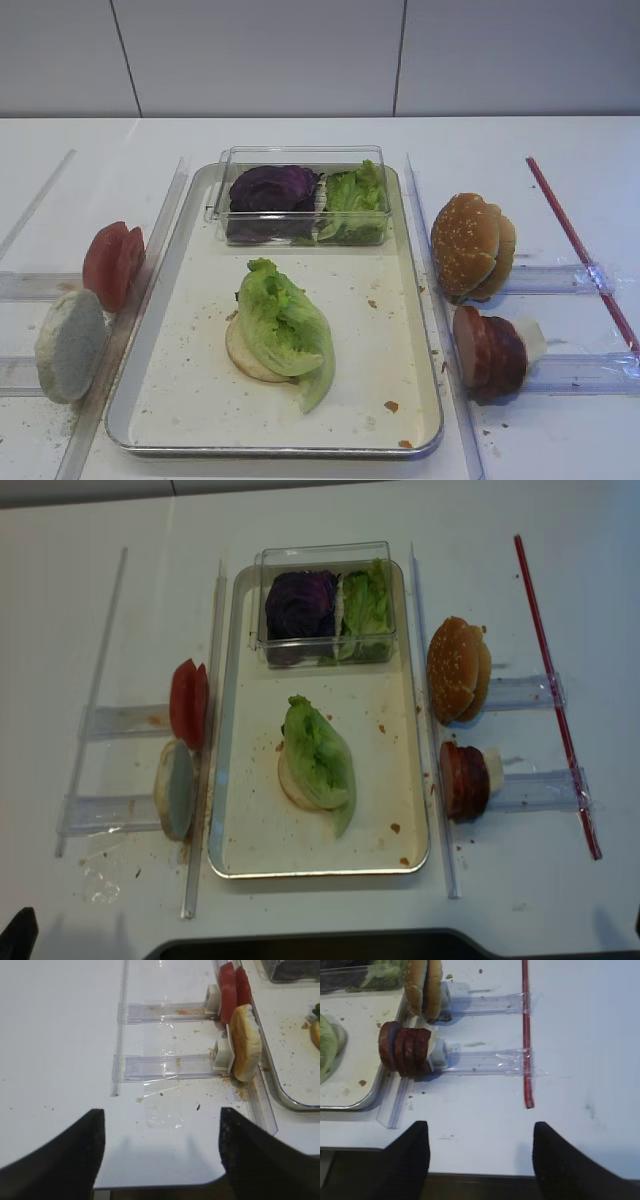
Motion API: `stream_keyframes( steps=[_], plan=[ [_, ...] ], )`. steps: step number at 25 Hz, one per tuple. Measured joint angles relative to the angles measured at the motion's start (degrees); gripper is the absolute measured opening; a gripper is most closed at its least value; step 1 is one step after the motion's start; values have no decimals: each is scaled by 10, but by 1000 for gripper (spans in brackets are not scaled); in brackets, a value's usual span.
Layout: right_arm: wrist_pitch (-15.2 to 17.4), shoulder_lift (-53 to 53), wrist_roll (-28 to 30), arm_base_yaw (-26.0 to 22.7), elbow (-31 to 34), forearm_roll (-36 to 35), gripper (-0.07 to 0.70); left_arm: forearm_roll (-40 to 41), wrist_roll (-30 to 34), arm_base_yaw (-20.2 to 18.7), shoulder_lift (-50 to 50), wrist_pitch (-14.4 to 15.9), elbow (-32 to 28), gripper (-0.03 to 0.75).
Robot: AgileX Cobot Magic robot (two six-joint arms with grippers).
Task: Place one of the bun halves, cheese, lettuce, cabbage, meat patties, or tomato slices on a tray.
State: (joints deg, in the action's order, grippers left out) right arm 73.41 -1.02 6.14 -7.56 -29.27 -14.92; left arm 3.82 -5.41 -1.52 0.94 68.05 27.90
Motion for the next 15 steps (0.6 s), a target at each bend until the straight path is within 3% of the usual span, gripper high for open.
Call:
stream_keyframes(
  steps=[4,10,15],
  plan=[
    [0,0,17,0,-5,60,453,0,0,0,0,0,0,445],
    [0,0,42,33,-5,53,453,0,0,0,0,0,0,445],
    [-8,0,25,51,-5,80,453,0,0,0,0,0,0,445]
  ],
)
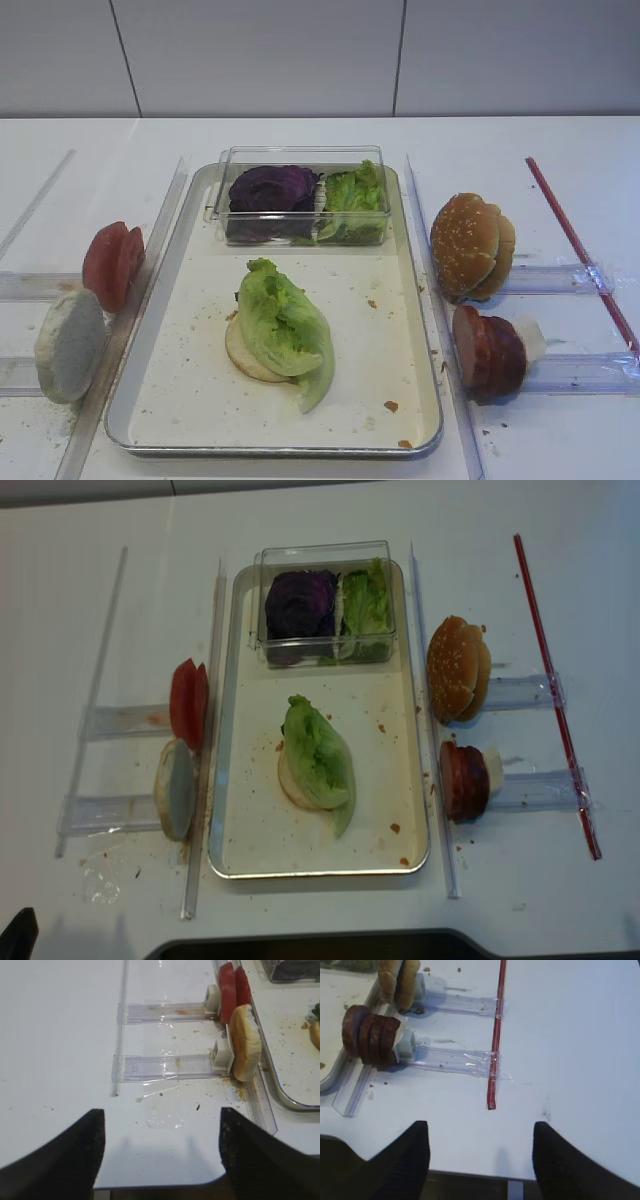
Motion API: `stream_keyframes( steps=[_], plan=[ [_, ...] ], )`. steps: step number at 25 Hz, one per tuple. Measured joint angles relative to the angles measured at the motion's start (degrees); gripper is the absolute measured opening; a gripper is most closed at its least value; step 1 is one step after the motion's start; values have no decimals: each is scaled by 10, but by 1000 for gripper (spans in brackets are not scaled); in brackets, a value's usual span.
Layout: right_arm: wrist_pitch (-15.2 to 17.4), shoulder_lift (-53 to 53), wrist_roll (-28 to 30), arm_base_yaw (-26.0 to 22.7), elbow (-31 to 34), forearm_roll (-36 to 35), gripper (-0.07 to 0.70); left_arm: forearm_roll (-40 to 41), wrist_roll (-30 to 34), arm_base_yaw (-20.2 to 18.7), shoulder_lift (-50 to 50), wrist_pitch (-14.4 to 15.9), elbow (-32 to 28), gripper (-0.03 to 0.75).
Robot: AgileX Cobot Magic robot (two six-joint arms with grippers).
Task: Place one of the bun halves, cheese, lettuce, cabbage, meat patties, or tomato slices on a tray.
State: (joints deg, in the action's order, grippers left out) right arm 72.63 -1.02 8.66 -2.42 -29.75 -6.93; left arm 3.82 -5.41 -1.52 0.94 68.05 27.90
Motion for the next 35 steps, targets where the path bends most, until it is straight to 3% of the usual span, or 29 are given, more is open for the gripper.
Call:
stream_keyframes(
  steps=[13,35],
  plan=[
    [-70,0,-6,1,21,-11,421,0,0,0,0,0,0,445],
    [-76,0,-5,1,25,-11,408,0,0,0,0,0,0,445]
  ],
)
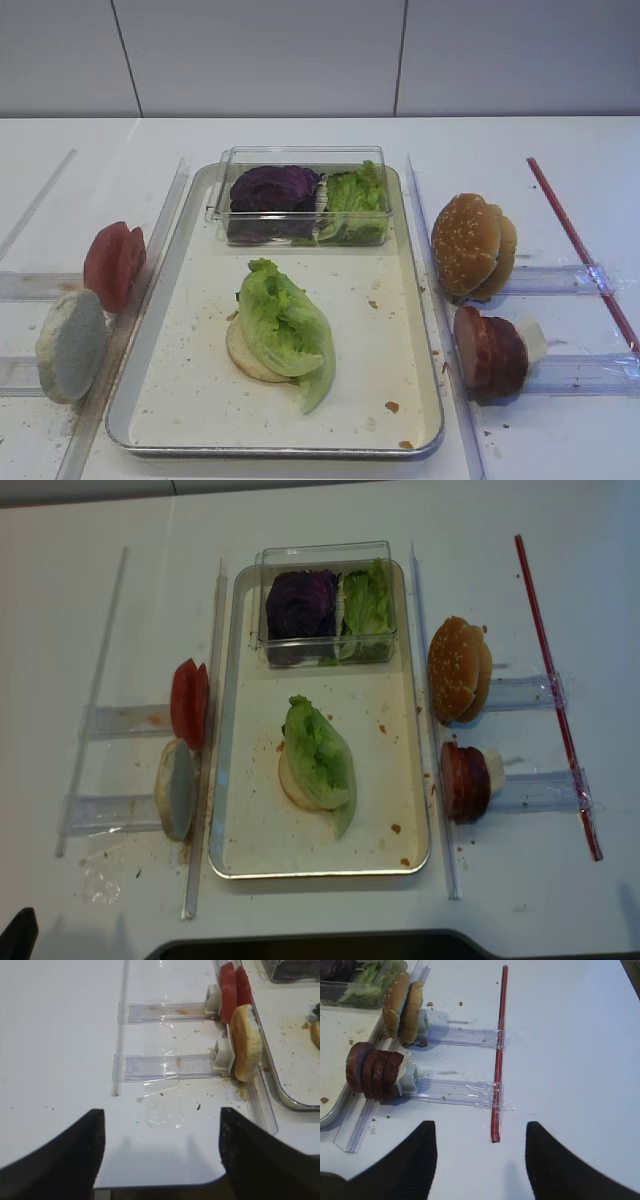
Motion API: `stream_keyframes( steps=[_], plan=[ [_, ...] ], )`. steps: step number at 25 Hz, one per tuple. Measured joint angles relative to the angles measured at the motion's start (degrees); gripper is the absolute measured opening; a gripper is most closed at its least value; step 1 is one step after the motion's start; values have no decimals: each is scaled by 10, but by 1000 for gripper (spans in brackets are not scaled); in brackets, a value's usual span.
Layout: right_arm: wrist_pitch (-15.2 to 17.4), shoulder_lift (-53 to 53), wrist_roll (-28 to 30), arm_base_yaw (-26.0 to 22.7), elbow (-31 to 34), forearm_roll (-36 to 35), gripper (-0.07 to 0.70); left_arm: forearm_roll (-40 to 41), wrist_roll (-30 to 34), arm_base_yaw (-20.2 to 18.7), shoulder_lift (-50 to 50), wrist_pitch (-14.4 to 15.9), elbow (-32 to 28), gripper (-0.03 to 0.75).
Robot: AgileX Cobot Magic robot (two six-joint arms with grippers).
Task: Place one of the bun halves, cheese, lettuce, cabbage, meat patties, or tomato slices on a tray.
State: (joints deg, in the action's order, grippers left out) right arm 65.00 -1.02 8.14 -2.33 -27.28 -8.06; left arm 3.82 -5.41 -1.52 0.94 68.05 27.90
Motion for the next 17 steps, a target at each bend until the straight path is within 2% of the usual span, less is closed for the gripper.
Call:
stream_keyframes(
  steps=[6,17],
  plan=[
    [-2,0,-1,0,0,1,454,0,0,0,0,0,0,445],
    [-2,0,-6,0,0,4,458,0,0,0,0,0,0,445]
  ],
)
